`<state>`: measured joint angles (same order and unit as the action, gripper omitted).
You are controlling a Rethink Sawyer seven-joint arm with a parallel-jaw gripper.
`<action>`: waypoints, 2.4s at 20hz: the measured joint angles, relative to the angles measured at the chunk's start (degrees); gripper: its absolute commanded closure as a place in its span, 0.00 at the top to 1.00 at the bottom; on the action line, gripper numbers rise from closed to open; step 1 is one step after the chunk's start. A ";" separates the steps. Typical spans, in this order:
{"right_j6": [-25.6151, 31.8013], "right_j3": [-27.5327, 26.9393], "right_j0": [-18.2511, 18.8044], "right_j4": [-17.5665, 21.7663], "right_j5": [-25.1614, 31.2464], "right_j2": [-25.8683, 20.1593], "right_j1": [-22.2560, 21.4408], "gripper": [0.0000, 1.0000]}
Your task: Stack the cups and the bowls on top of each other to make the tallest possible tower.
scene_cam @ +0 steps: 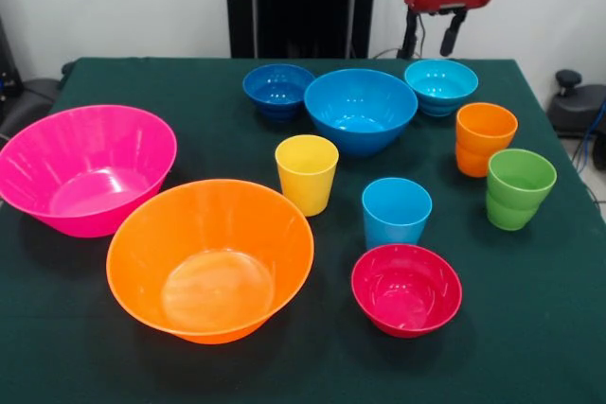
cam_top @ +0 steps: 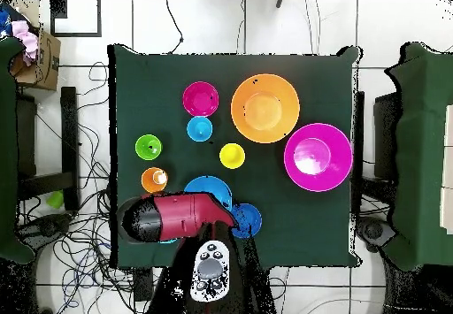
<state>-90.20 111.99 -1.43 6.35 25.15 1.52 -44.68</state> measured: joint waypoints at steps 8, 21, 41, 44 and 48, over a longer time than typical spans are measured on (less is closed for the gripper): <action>0.00 -1.65 1.92 2.40 0.72 0.90 -1.45 1.00; 0.00 -5.93 3.76 2.67 6.26 0.68 -4.21 1.00; 0.00 -21.45 4.90 2.69 8.31 -0.91 7.67 1.00; 0.00 -24.32 4.81 2.68 9.72 -1.01 8.67 1.00; 0.00 -26.70 5.29 2.70 12.70 -1.60 8.58 1.00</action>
<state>-90.20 85.29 3.86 9.06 37.84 -0.08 -36.09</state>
